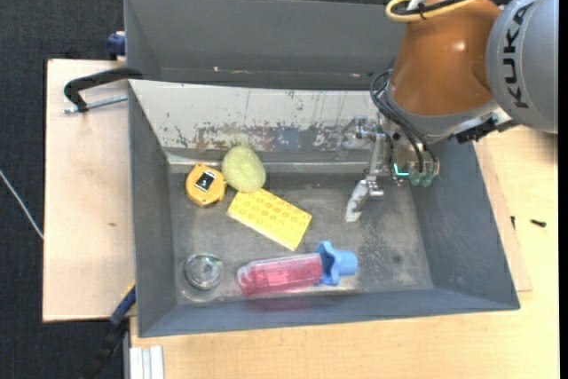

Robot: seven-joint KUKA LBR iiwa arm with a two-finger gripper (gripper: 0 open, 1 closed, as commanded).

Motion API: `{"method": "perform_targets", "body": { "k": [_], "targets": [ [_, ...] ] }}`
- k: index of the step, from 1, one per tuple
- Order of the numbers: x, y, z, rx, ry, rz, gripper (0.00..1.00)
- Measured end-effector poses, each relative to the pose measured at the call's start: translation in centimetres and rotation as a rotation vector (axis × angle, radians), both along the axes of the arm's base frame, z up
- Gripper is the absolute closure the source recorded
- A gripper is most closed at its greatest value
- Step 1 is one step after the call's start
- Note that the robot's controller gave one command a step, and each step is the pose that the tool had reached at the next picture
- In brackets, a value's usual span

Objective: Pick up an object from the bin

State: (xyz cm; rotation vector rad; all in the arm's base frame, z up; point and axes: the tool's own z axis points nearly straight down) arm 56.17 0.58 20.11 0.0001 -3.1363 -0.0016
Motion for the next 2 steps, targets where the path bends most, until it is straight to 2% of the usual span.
{"method": "perform_targets", "body": {
  "k": [1,2],
  "targets": [
    [0.2,0.0,0.5,0.000,-0.008,0.000,0.00],
    [-0.1,1.4,-1.0,-0.003,-0.015,0.046,0.00]
  ]
}}
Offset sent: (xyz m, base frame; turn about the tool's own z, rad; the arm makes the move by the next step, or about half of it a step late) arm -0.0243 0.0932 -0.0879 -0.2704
